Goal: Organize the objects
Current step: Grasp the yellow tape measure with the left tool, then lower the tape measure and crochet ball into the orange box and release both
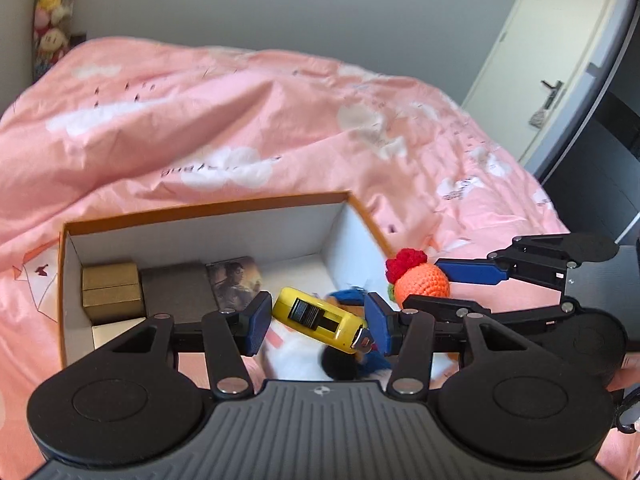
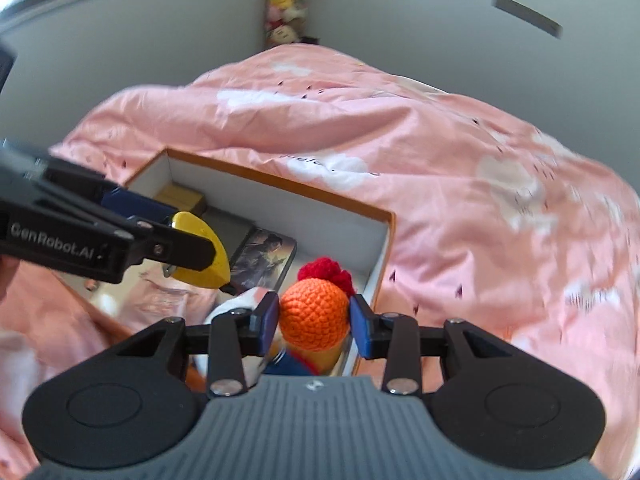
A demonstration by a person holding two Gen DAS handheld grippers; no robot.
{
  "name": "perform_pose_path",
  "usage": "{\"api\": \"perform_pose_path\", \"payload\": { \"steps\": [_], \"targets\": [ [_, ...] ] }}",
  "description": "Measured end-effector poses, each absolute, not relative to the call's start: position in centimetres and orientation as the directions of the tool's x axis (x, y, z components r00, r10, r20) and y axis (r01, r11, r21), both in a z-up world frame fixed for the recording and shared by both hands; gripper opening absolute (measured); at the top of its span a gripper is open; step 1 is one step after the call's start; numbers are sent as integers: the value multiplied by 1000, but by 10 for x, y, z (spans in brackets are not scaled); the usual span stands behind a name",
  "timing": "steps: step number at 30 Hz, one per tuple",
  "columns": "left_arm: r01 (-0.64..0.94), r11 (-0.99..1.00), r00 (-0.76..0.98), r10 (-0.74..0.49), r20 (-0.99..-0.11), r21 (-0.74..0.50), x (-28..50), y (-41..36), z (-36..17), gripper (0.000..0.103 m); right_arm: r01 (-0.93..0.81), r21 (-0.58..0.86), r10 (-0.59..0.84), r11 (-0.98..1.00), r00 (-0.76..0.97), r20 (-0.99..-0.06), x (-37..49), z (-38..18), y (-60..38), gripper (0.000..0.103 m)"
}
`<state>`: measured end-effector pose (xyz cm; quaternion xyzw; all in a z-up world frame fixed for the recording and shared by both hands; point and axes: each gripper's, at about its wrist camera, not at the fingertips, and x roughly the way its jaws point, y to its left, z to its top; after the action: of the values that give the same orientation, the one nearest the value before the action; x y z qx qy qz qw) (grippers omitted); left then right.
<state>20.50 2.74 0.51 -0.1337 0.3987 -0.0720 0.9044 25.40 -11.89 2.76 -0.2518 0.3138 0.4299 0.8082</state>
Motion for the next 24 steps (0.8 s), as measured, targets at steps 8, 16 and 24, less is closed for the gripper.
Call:
{"api": "perform_pose_path", "payload": {
  "steps": [8, 16, 24],
  "targets": [
    [-62, 930, 652, -238, -720, -363, 253, 38, -32, 58, -889, -320, 449, 329, 445, -775, 292, -13, -58, 40],
    [-111, 933, 576, -221, -787, -343, 283, 31, -65, 58, -866, -473, 353, 163, 499, -792, 301, -56, -29, 40],
    [-109, 942, 530, -214, -820, -317, 300, 20, -78, 58, -867, -477, 322, 143, 496, -806, 311, -71, -21, 40]
  ]
}}
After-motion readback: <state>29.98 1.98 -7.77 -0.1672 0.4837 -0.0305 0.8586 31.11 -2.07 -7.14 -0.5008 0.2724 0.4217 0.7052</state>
